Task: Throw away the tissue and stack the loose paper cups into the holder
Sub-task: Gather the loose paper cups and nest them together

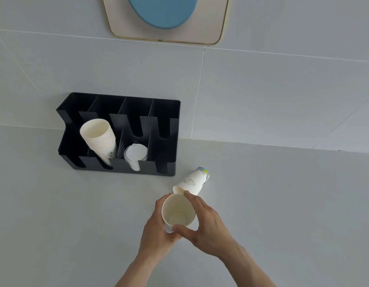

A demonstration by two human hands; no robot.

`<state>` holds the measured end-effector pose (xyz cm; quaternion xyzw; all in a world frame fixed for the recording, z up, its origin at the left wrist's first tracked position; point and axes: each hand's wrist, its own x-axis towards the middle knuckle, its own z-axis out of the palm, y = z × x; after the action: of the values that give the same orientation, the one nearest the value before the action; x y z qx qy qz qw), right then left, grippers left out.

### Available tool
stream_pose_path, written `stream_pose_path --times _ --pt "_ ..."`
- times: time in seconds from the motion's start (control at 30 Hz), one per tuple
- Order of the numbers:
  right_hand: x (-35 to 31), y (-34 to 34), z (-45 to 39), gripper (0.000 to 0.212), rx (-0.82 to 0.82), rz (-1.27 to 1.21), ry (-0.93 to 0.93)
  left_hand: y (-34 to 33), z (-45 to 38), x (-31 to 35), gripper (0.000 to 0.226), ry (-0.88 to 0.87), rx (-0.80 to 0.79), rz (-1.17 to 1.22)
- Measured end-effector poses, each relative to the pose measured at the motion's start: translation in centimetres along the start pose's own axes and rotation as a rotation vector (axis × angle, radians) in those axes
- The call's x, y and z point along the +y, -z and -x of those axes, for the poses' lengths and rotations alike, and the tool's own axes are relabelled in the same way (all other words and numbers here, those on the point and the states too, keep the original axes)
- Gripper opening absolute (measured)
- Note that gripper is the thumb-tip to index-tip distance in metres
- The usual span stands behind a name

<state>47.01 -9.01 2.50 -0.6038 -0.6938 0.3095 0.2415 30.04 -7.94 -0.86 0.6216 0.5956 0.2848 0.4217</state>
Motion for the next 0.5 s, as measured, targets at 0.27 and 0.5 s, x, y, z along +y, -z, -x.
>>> stream_pose_path --times 0.27,0.5 --pt "0.0 0.4 -0.1 0.085 -0.009 -0.035 -0.019 -0.1 0.1 0.1 0.109 0.01 0.006 -0.022" --pt "3.3 3.5 -5.5 0.056 0.186 0.098 -0.06 0.1 0.1 0.0 0.1 -0.028 0.006 0.0"
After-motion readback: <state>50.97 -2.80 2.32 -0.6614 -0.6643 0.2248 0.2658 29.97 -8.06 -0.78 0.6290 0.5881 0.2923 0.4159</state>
